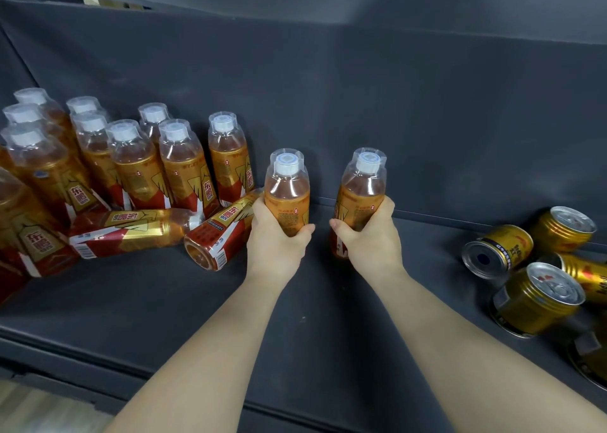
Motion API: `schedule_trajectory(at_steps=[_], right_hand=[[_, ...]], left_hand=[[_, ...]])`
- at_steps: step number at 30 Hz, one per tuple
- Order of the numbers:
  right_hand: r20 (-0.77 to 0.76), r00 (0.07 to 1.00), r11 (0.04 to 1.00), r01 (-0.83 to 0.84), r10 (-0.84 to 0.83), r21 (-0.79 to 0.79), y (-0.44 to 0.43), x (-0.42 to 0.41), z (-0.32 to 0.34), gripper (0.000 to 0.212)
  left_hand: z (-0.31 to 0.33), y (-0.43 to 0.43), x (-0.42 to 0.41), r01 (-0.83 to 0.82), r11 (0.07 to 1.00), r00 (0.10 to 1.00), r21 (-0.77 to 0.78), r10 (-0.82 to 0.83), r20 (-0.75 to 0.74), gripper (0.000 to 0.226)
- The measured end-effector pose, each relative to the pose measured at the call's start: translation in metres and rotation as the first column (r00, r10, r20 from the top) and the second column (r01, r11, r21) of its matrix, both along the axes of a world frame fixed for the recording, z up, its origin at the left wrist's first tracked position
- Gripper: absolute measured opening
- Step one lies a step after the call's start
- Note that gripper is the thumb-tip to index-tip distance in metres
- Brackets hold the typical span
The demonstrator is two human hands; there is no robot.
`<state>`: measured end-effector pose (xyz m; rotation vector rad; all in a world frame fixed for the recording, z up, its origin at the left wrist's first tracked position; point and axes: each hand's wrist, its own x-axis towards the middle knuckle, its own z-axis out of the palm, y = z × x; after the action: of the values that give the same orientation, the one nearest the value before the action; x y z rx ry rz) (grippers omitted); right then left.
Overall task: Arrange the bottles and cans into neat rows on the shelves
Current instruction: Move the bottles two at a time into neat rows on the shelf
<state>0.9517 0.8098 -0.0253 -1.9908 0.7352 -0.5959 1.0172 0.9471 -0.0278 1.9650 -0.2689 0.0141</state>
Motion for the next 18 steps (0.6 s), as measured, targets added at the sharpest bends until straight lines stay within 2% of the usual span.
schedule_trajectory(at_steps=[10, 18], right_hand=[[-0.007, 1.0, 1.0, -0.023, 0.023, 0.006, -0.0008, -0.0025, 0.0009, 0.07], [-0.029, 0.999, 1.0, -0.027, 0.027, 0.003, -0.0027, -0.0019, -0.0007, 0.069]], left_hand=[[-0.0016, -0.004, -0.0021, -0.064, 0.997, 0.998, 0.043, 0.064, -0.001, 0.084], [-0.0007, -0.0045, -0.0023, -0.085, 0.993, 0.996, 0.077, 0.086, -0.012, 0.077]])
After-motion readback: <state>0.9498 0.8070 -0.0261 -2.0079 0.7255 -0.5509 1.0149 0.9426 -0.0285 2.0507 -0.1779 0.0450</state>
